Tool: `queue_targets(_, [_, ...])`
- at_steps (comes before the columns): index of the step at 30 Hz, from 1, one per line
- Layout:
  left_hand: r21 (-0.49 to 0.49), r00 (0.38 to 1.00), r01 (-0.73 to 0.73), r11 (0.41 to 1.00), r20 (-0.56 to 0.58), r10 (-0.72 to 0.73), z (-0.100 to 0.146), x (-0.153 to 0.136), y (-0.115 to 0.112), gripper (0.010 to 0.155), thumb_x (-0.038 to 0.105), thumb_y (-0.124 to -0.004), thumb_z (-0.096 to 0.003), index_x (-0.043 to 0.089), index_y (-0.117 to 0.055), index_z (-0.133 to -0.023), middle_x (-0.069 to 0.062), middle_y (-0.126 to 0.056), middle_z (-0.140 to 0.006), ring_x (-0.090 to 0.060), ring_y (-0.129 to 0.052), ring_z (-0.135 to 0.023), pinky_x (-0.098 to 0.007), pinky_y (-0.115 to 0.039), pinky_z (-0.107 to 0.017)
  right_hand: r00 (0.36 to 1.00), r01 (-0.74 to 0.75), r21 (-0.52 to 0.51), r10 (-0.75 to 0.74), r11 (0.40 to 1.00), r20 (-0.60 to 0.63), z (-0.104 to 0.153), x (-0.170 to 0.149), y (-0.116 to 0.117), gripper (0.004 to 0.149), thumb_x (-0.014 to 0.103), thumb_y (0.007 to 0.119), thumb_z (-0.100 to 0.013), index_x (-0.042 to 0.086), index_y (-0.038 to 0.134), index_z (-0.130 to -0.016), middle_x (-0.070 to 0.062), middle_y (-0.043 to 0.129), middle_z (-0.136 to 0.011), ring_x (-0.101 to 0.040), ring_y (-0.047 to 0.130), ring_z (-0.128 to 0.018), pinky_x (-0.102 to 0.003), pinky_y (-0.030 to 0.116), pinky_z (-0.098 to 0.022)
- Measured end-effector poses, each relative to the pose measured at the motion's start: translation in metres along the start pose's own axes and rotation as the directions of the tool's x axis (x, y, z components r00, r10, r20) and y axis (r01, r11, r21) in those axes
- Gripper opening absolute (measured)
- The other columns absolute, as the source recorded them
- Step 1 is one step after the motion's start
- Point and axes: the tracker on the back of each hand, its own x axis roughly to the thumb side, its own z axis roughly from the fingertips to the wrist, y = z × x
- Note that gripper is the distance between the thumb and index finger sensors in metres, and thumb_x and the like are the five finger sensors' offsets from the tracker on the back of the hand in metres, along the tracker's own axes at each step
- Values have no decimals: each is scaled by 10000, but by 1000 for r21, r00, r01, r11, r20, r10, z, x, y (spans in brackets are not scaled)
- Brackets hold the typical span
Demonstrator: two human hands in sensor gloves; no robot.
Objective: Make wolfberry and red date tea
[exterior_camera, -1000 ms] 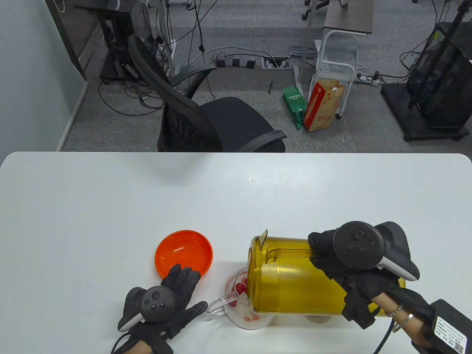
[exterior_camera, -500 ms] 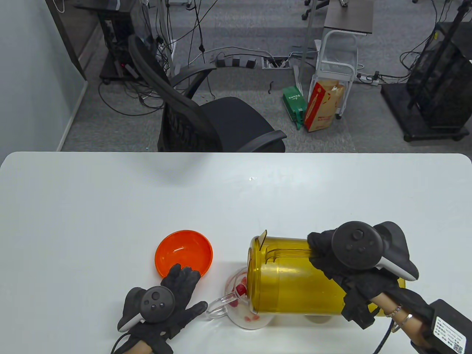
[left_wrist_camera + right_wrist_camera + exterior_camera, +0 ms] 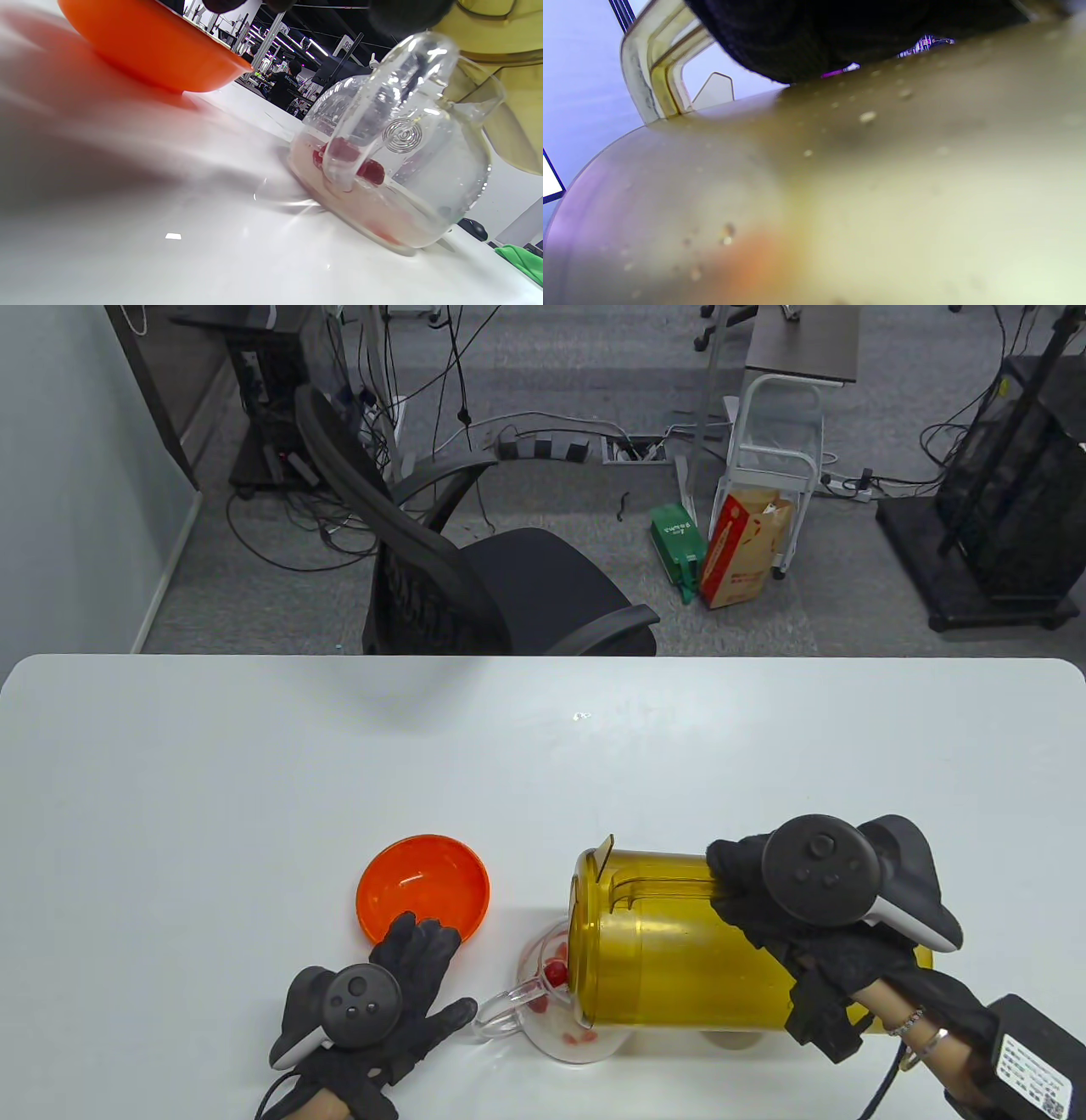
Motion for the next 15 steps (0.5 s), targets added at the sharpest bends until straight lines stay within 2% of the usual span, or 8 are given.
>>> queue_targets(15, [-3, 1000, -2, 1000, 2, 2, 0, 0, 0, 811, 613, -621, -577, 104, -333, -1138, -250, -349, -1212, -483, -189, -1097, -630, -298, -740, 1000, -8, 2, 8, 1000, 4, -1, 1, 0, 310, 231, 880, -513, 43, 839, -755, -193, 885, -453, -358, 830, -422, -628, 667, -504])
